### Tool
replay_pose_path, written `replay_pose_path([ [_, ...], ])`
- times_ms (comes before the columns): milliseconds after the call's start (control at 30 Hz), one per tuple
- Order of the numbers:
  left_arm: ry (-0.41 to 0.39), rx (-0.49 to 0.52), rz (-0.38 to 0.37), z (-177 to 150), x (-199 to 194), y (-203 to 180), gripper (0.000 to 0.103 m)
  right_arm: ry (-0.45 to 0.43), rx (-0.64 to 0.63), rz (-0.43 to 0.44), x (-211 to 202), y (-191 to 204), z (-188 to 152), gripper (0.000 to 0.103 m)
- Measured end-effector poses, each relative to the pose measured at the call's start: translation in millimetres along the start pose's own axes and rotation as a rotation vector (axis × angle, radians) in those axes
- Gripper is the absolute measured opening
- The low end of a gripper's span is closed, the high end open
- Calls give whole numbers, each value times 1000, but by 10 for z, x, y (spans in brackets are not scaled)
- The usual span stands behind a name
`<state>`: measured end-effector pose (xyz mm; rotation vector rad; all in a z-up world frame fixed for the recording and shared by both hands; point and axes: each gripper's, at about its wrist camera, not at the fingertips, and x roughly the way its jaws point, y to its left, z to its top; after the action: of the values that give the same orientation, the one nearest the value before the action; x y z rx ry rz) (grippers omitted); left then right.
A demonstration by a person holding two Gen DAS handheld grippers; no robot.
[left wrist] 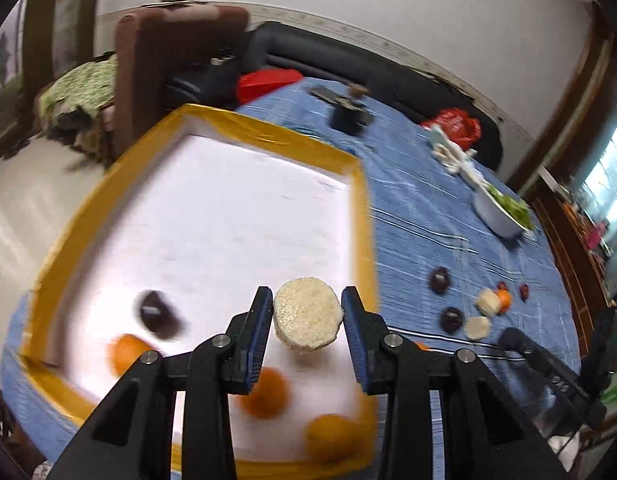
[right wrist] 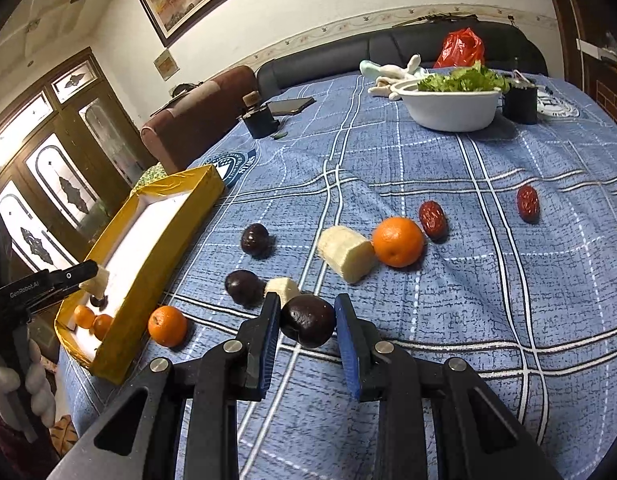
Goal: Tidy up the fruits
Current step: 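Carry the white piece and plum into the tray and open both tools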
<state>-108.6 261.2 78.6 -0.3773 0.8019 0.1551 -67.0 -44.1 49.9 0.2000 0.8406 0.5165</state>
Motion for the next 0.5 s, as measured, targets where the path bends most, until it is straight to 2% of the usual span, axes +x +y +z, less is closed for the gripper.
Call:
replay_pose_path([
  [100,-11,-14,35,83,-52,236,35,30,-5,76,-4,250,127,31],
  [267,-23,-27,90,272,-6,547,35,98,-108,193,230,1016,311,31],
  [367,13,-53,98,328,143,698,35,151,-174,225,481,1445,279,31],
  [500,45,-70,94,351,276,812,35,211,-285,207,836,1915,172,31],
])
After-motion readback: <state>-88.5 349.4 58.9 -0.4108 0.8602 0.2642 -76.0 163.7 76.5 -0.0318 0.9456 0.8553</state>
